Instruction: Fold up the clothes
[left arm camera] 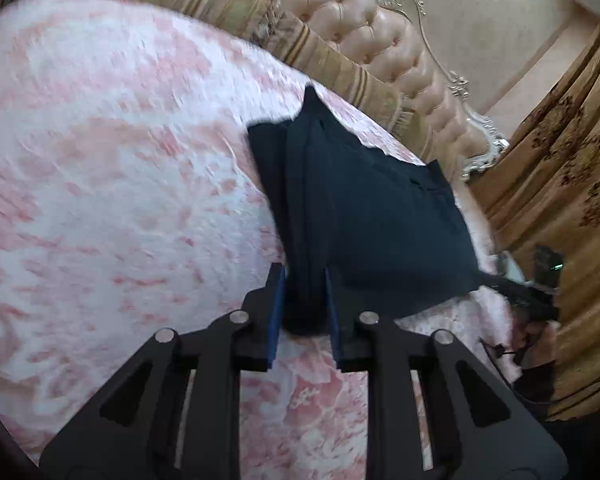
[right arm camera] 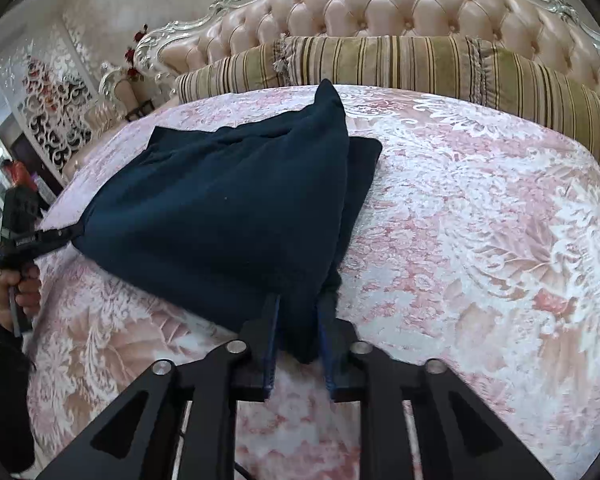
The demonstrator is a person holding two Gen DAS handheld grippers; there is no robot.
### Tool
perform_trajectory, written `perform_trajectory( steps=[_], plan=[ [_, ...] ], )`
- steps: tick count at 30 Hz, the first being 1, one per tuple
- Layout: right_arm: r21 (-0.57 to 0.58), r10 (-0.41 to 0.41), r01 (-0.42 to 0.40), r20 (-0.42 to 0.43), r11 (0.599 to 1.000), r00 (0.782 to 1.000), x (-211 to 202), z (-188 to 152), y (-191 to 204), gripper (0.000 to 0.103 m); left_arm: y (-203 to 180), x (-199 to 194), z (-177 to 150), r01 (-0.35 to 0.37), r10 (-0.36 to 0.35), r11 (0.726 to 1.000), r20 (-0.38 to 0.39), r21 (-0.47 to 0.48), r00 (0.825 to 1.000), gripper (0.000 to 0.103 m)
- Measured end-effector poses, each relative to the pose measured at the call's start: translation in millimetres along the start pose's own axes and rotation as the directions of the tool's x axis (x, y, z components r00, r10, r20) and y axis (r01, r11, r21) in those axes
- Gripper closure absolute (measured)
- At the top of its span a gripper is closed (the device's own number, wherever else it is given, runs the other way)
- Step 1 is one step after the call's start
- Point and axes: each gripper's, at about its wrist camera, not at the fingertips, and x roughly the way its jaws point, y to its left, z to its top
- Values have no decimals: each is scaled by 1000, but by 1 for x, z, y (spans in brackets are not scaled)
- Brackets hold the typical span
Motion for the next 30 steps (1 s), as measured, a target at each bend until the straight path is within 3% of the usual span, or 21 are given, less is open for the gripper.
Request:
perform_trajectory(
  steps=[3, 5, 7, 12, 14, 16, 18, 23, 30],
  plan=[
    [27, -82, 80, 95, 996, 992, -29, 8, -4, 63, -26, -28, 9, -87, 75, 993, 135, 85, 988, 79],
    [-10, -108, 109, 103, 994, 989, -21, 12, 8, 59, -49, -33, 12, -138, 107, 979, 200, 148, 974, 85],
    [-52, -132, 138, 107, 989, 986, -9, 17, 21, 59, -71, -16, 10, -195, 155, 957, 189, 213, 970, 92],
    [-155, -190, 207, 120, 966, 974, 19, 28, 54, 59, -99, 50, -2, -216, 194, 920, 97, 326, 976, 92],
    [-196, -212, 234, 127, 952, 969, 30, 32, 67, 59, -102, 70, -6, -270, 257, 886, 87, 378, 963, 92],
    [-236, -234, 261, 135, 936, 963, 41, 37, 80, 59, -93, 78, -7, -318, 312, 870, 79, 377, 947, 92],
    [-252, -246, 272, 130, 929, 960, 50, 37, 83, 59, -77, 76, -8, -306, 302, 890, 65, 340, 951, 92],
    [-189, -208, 228, 117, 955, 971, 47, 32, 62, 56, -42, 61, -4, -291, 285, 926, 57, 239, 957, 95],
    [-153, -250, 267, 122, 951, 961, 26, 35, 53, 51, -47, 50, -4, -303, 287, 927, 102, 223, 952, 95]
  ],
)
